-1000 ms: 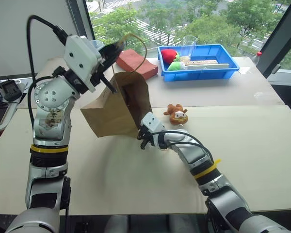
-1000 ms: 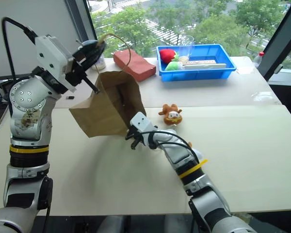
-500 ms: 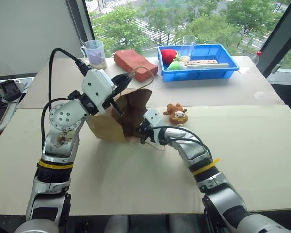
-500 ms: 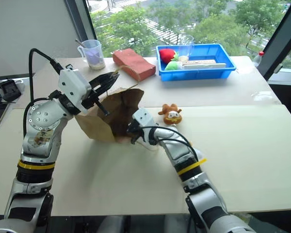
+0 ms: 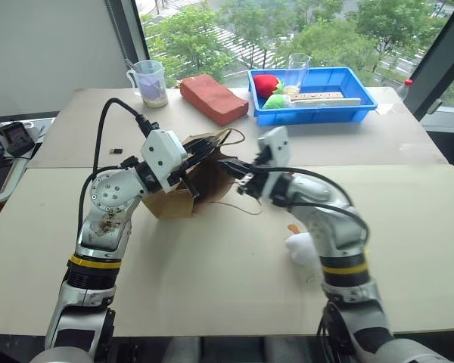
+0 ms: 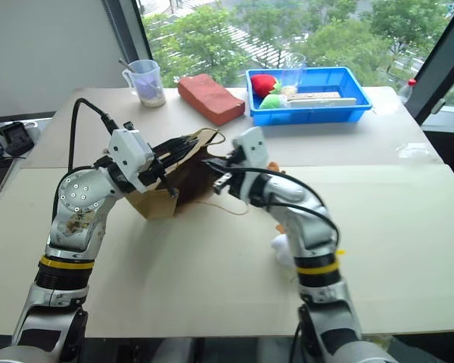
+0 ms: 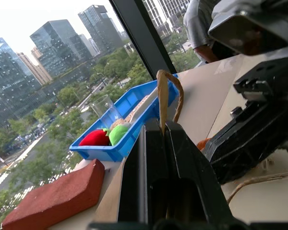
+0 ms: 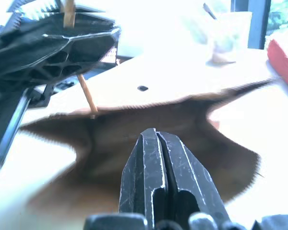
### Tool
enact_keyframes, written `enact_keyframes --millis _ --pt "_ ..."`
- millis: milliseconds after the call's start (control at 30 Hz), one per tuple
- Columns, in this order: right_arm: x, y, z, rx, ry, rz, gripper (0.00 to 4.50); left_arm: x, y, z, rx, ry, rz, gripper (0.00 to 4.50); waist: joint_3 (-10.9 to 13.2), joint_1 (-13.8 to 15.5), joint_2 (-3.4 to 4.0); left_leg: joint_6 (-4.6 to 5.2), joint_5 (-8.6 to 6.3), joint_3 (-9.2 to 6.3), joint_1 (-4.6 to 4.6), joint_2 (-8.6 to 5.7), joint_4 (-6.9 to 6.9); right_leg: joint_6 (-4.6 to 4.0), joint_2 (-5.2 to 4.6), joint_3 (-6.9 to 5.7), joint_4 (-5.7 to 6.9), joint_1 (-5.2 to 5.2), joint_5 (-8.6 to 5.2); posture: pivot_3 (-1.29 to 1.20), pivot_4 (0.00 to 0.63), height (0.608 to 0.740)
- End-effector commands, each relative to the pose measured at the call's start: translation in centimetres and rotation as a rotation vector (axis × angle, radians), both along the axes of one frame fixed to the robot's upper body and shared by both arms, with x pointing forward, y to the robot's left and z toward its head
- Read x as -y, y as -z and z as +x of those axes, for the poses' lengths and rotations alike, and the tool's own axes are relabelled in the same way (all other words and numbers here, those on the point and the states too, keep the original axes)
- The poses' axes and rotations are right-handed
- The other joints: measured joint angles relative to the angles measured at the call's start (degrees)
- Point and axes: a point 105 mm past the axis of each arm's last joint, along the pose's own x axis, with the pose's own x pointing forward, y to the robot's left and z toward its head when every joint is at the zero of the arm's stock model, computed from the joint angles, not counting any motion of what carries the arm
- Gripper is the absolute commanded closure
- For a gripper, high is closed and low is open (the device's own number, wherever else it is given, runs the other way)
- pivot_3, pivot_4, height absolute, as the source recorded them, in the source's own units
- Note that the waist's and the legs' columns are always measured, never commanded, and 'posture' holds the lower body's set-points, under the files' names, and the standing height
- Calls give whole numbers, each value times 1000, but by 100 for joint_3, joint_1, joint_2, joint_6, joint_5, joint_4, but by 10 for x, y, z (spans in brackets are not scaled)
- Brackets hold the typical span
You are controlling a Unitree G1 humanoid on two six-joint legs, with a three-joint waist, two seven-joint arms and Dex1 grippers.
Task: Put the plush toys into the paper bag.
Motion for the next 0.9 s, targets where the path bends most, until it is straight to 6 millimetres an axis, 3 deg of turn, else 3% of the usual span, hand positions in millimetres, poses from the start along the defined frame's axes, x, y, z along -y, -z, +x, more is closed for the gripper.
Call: enact_keyframes --millis 33,167,300,467,533,667,900 --pt "35 -8 -28 -13 -52 -89 4450 -2 -17 -8 30 44 -43 4500 1 26 1 0 0 1 0 1 0 0 0 0 0 0 0 0 150 740" --pt "87 8 -58 -111 -53 -331 3315 -3 -19 -20 16 107 1 4500 2 104 1 4 -3 1 -14 -1 1 0 -4 -3 -25 5 -1 0 150 740" --pt "112 26 -70 -187 -56 -472 1922 -4 -17 -27 -2 147 36 4500 4 23 -2 7 -4 16 -8 2 2 1 -4 2 -66 13 -1 0 150 740" --pt "125 58 -73 -285 -50 -587 72 -5 -15 -31 -19 166 58 4500 5 31 -4 6 -3 20 -5 3 10 0 -2 4 -66 21 -1 0 150 740" --pt "127 79 -77 -349 -64 -639 30 -6 -15 -31 -21 159 58 4500 5 40 -4 6 -3 20 -6 3 15 0 -2 4 -65 21 -1 0 150 740" --pt "135 97 -76 -368 -47 -697 30 -6 -16 -32 -24 149 53 4500 6 78 -5 6 -3 18 -10 3 15 1 -2 3 -67 20 -1 0 150 740" --pt "130 87 -70 -329 -67 -624 2197 -8 -16 -33 -28 130 53 4500 6 145 -6 4 -2 19 -10 3 19 0 -3 3 -68 20 -1 0 150 740"
